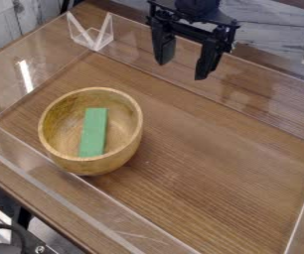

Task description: Remove the green block from inside the brown bowl and put it on the table

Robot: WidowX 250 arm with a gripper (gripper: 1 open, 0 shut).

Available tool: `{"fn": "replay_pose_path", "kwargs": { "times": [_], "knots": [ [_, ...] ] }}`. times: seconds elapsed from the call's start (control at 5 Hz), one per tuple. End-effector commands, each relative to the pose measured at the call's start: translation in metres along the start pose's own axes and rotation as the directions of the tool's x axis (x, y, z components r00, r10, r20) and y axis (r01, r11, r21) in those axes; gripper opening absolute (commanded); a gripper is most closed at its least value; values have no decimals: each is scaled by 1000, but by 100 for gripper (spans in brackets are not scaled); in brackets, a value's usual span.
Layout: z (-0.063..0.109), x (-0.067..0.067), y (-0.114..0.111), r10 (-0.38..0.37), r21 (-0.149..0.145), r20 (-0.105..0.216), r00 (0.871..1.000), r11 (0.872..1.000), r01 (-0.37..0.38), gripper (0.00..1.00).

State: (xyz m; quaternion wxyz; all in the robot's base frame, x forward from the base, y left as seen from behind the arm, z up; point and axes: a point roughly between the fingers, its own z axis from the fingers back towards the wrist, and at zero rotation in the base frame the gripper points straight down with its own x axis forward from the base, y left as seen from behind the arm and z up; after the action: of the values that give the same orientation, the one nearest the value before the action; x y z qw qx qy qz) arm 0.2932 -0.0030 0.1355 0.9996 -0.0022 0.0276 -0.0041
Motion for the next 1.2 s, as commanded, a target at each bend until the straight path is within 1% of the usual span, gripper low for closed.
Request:
{"fn": "replay_pose_path", "kwargs": {
  "times": [0.0,0.2,0.4,0.8,1.0],
  "knots": [
    [-14,-10,12,35,-2,-19,999,999,-35,100],
    [-10,-34,16,134,-8,-10,991,991,-134,100],
    [-10,-43,15,191,-8,-18,981,981,-191,100],
    [-20,-48,24,256,-7,-45,966,967,-256,100],
    [-28,-52,19,293,-8,-54,955,956,-294,100]
  ]
}}
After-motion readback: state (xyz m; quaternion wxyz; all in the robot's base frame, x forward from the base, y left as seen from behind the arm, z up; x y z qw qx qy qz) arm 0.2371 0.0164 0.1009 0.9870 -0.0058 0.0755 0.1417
